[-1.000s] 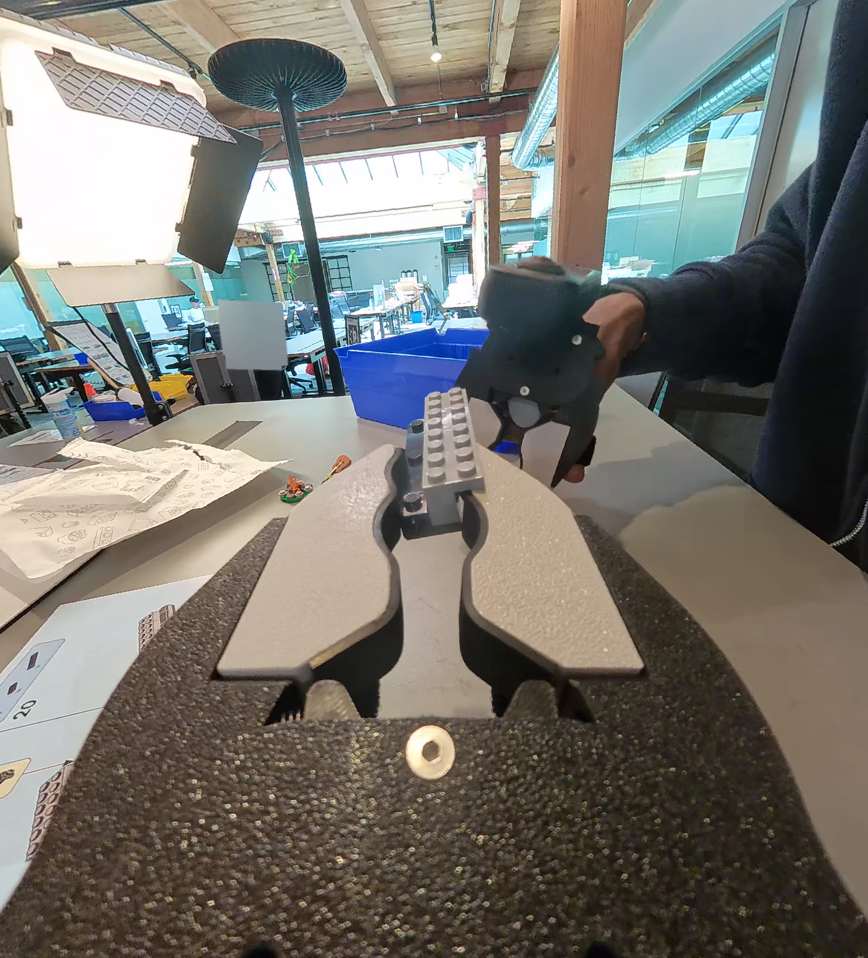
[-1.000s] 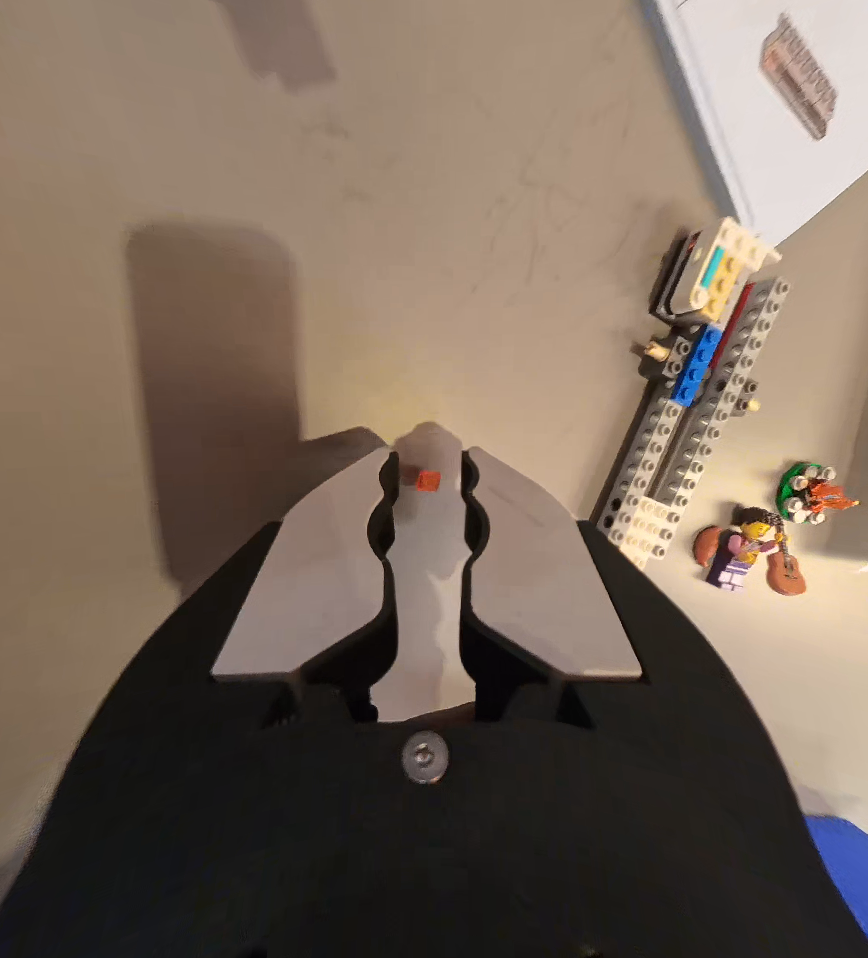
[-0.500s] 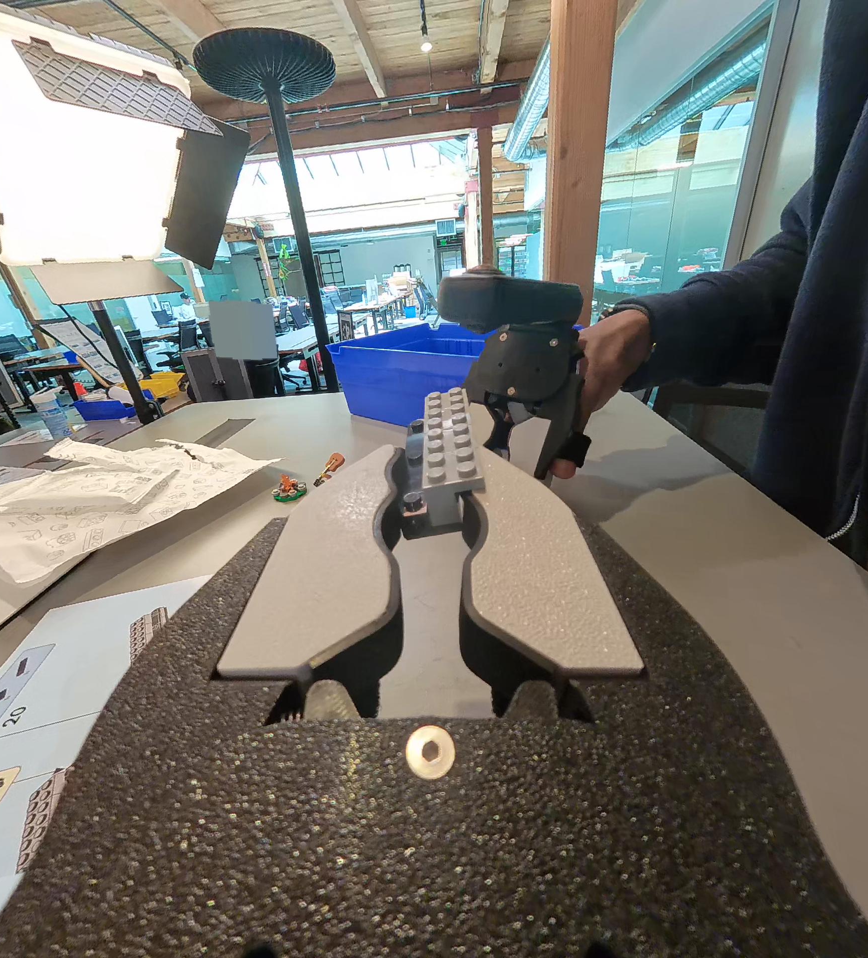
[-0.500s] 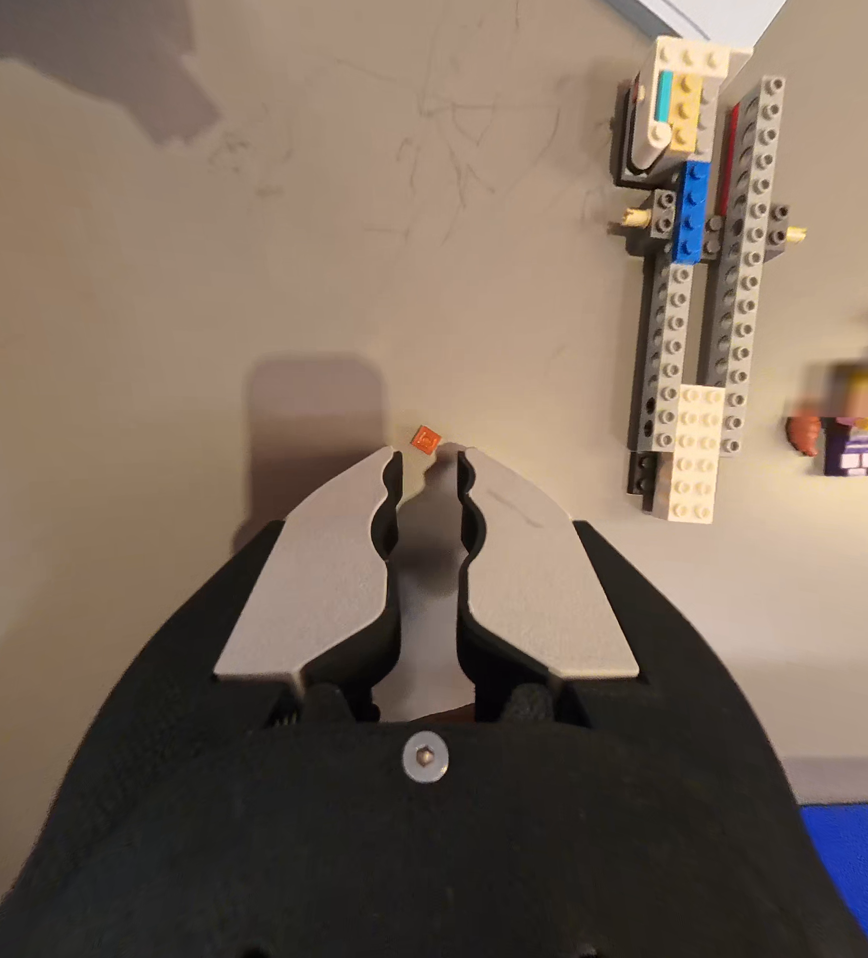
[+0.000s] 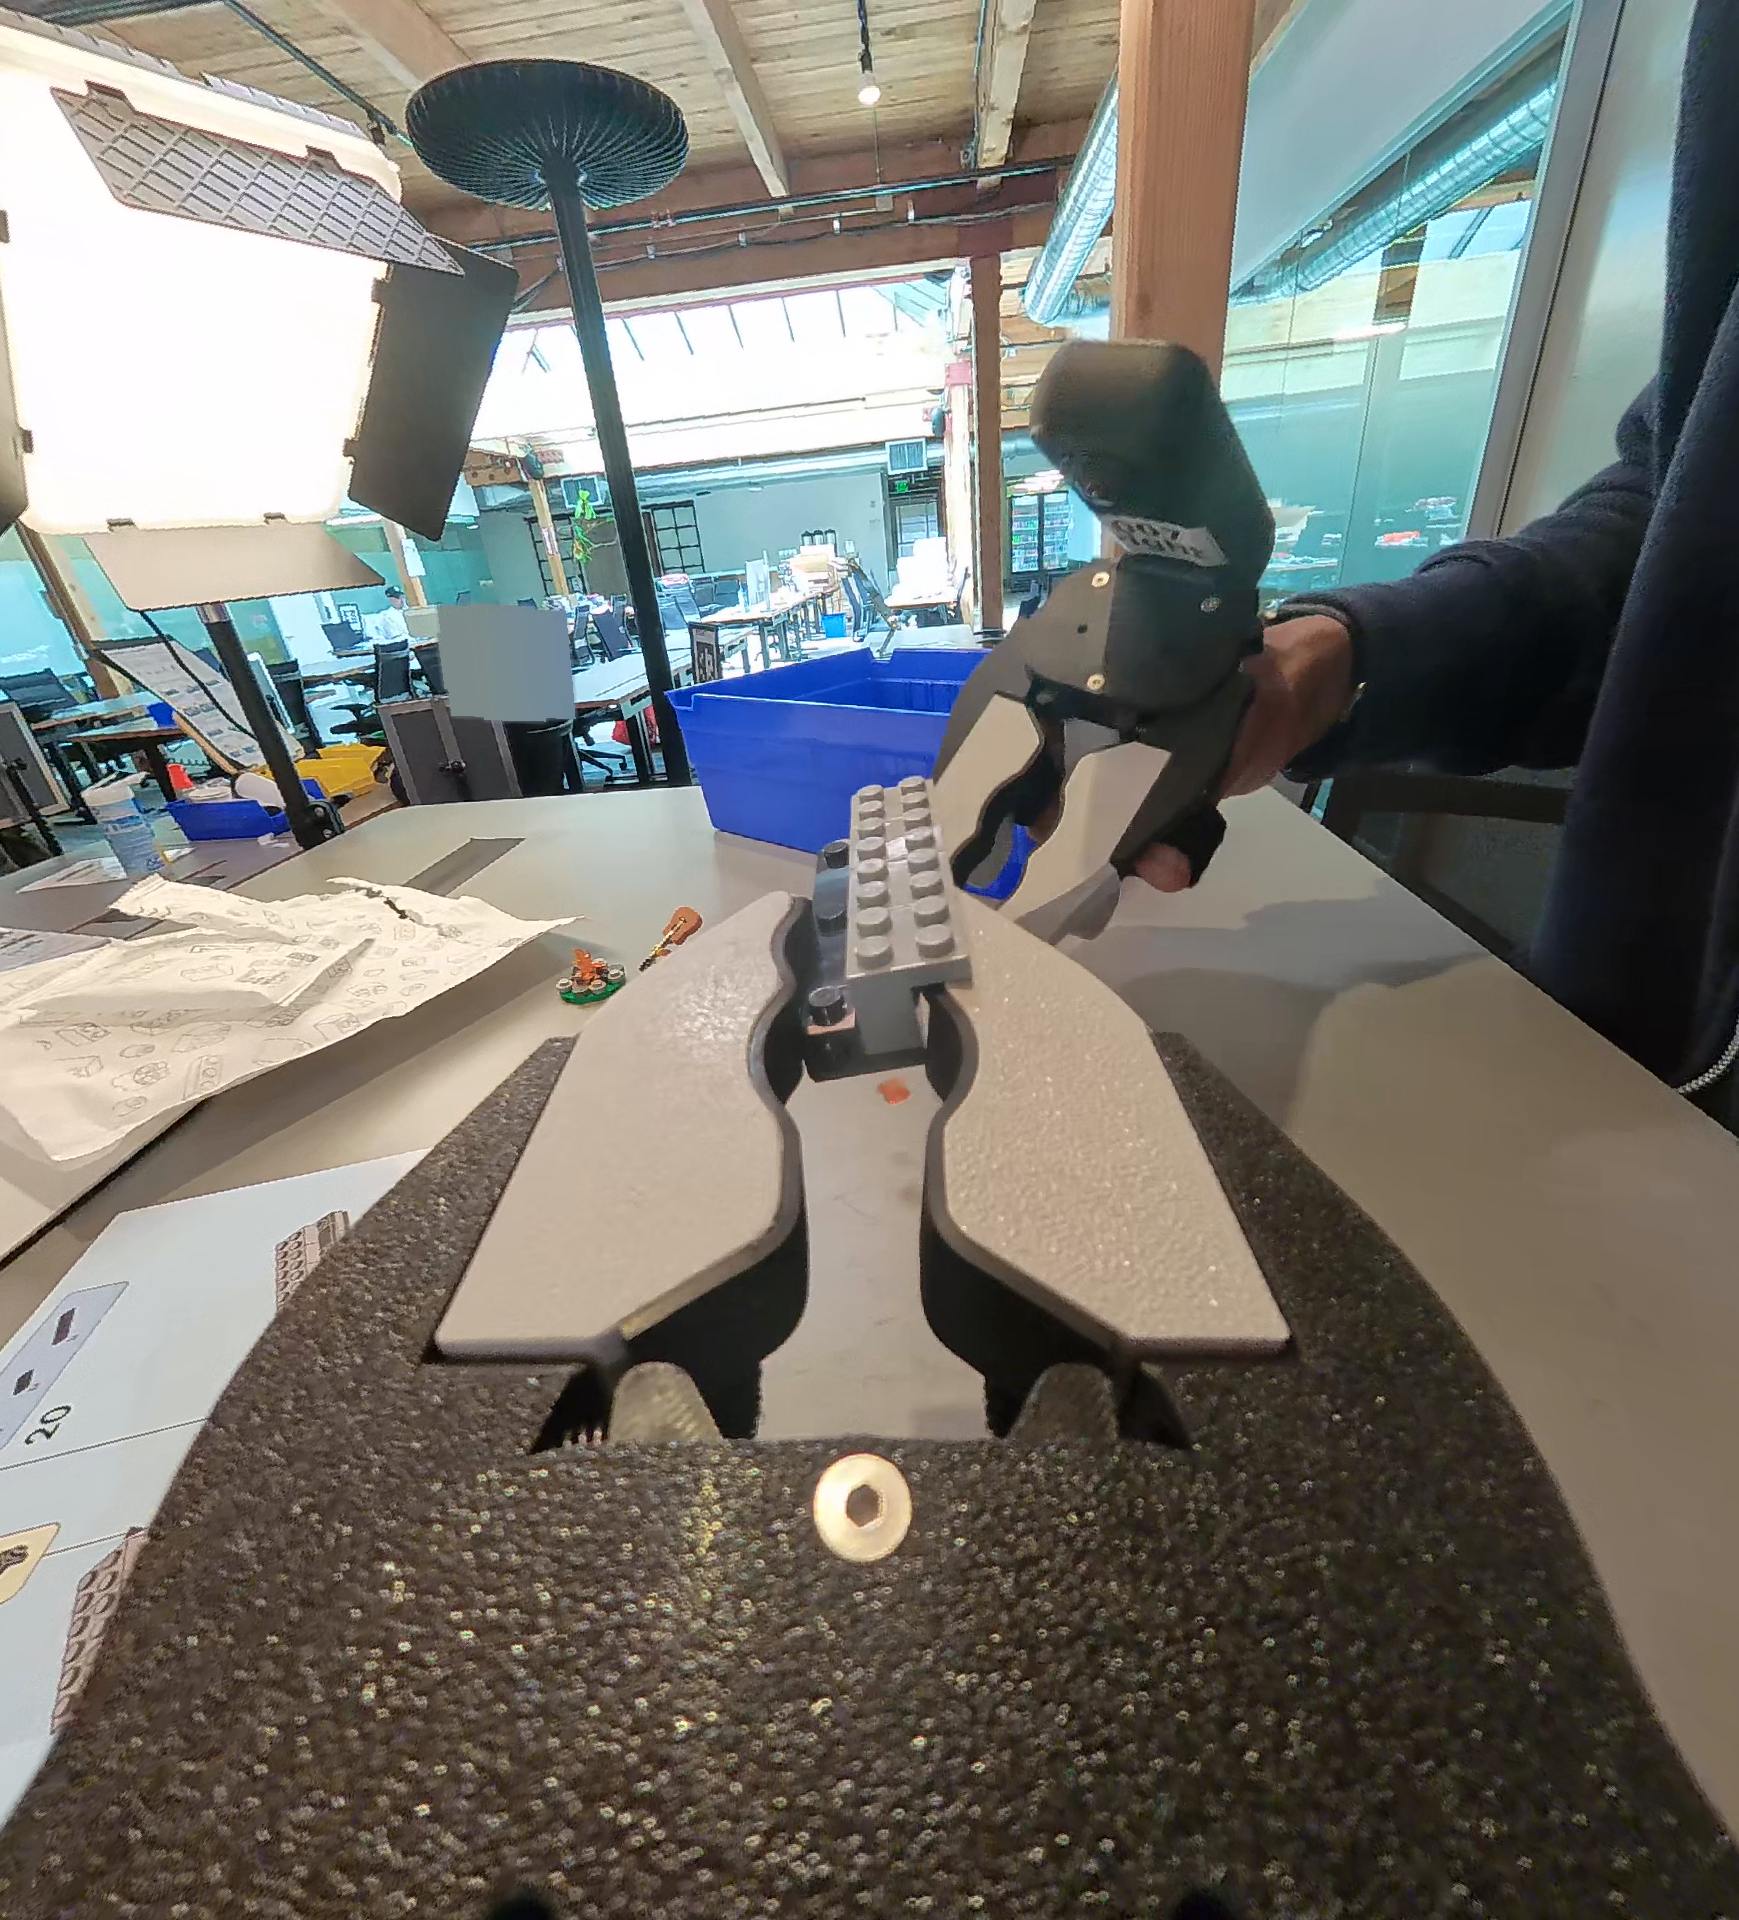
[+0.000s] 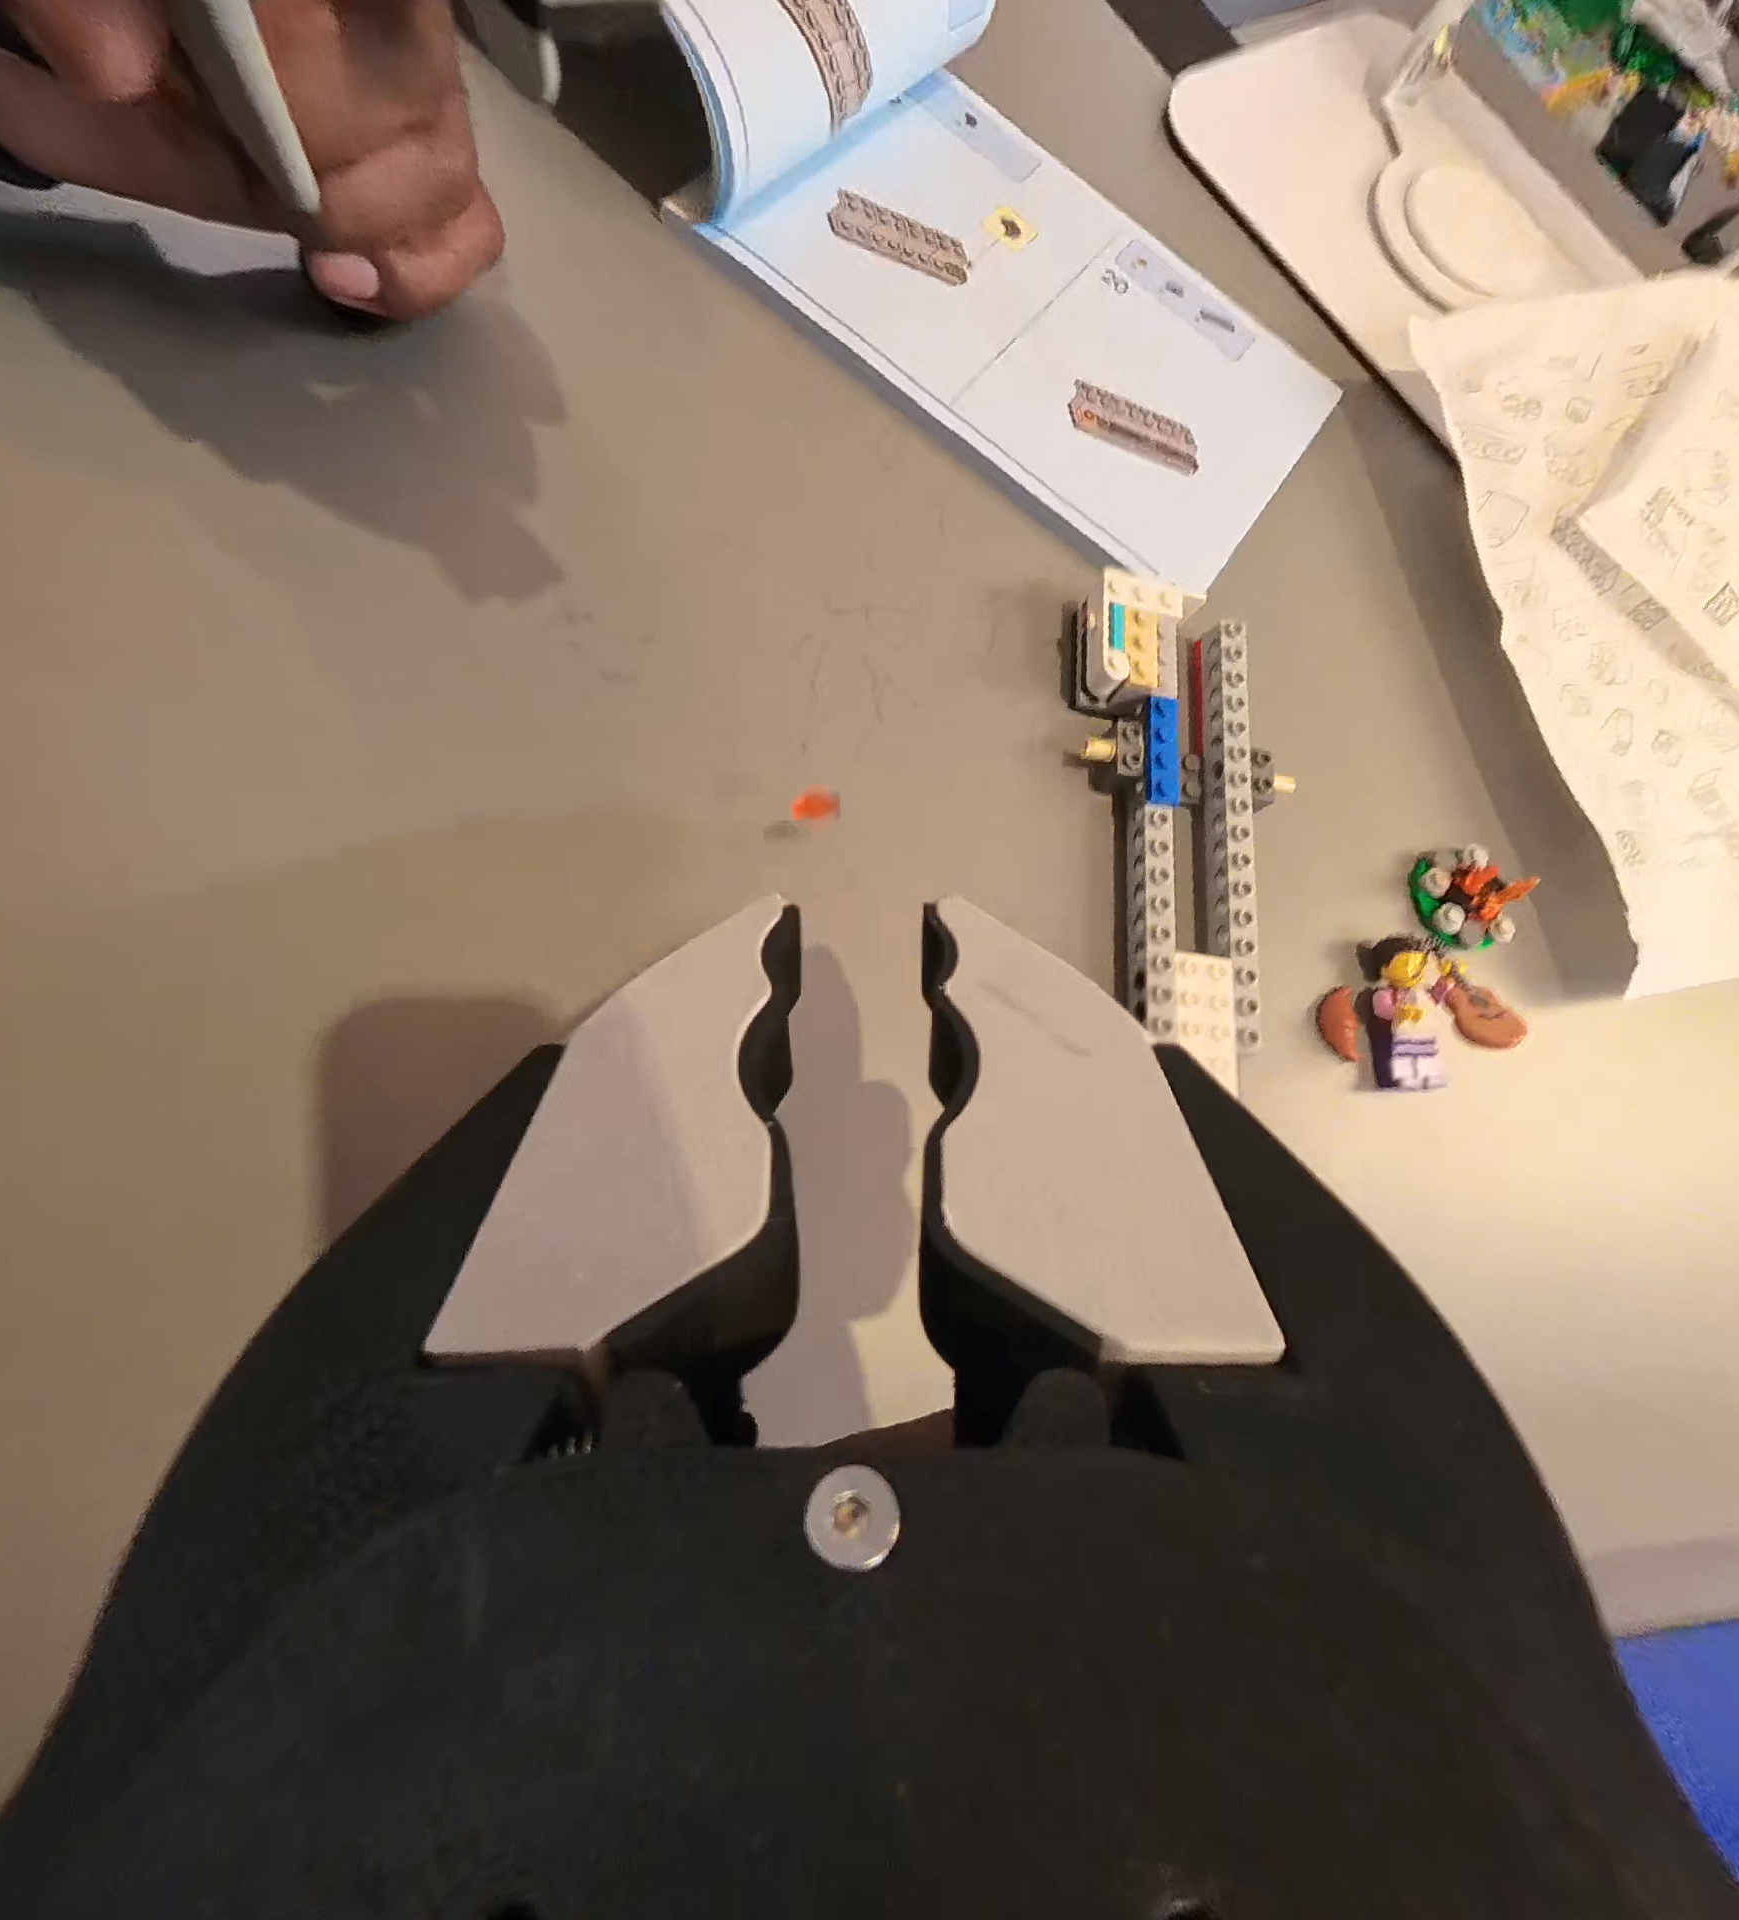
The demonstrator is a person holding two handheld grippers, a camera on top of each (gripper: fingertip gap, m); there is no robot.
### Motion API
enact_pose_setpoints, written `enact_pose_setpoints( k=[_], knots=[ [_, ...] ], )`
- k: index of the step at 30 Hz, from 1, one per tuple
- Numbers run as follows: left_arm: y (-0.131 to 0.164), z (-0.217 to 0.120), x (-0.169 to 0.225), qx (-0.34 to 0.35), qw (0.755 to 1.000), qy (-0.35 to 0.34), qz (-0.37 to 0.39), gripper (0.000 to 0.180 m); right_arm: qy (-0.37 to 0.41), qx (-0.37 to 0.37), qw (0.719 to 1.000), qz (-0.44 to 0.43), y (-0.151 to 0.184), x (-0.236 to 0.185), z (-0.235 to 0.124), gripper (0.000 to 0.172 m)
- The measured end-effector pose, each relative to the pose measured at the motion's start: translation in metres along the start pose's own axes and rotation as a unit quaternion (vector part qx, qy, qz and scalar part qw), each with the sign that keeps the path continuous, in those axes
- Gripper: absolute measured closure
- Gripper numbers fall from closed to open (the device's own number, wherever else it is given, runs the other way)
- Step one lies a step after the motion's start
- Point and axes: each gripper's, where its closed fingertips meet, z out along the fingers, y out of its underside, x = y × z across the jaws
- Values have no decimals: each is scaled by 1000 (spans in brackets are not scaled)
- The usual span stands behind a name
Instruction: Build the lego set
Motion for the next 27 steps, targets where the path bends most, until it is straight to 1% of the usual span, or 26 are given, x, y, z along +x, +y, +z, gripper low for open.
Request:
enact_pose_setpoints(
  k=[3,7,11,14,17,19,22,24,27],
  knots=[
    [0,-1,-4,1,1000,-13,3,162,-8,-10,999,32,12,-3,6,149],
    [-5,-4,-15,16,999,-46,-3,161,-11,-7,998,62,11,-8,18,150],
    [-14,-15,-32,32,994,-102,-2,161,-23,4,997,70,-2,-12,39,151],
    [-17,-26,-47,38,989,-145,-7,162,-39,18,998,56,-18,-15,57,152],
    [-14,-32,-55,27,987,-158,-18,162,-53,16,998,35,-30,-15,80,151],
    [-8,-33,-53,2,989,-147,-9,162,-68,15,997,18,-37,-17,92,151],
    [3,-32,-44,-39,993,-112,6,162,-90,4,996,-26,-42,-19,106,151],
    [4,-33,-38,-43,995,-87,7,162,-104,-4,993,-50,-43,-19,112,151],
    [4,-36,-30,-42,997,-56,11,162,-117,-5,991,-60,-46,-19,117,152]
  ],
)
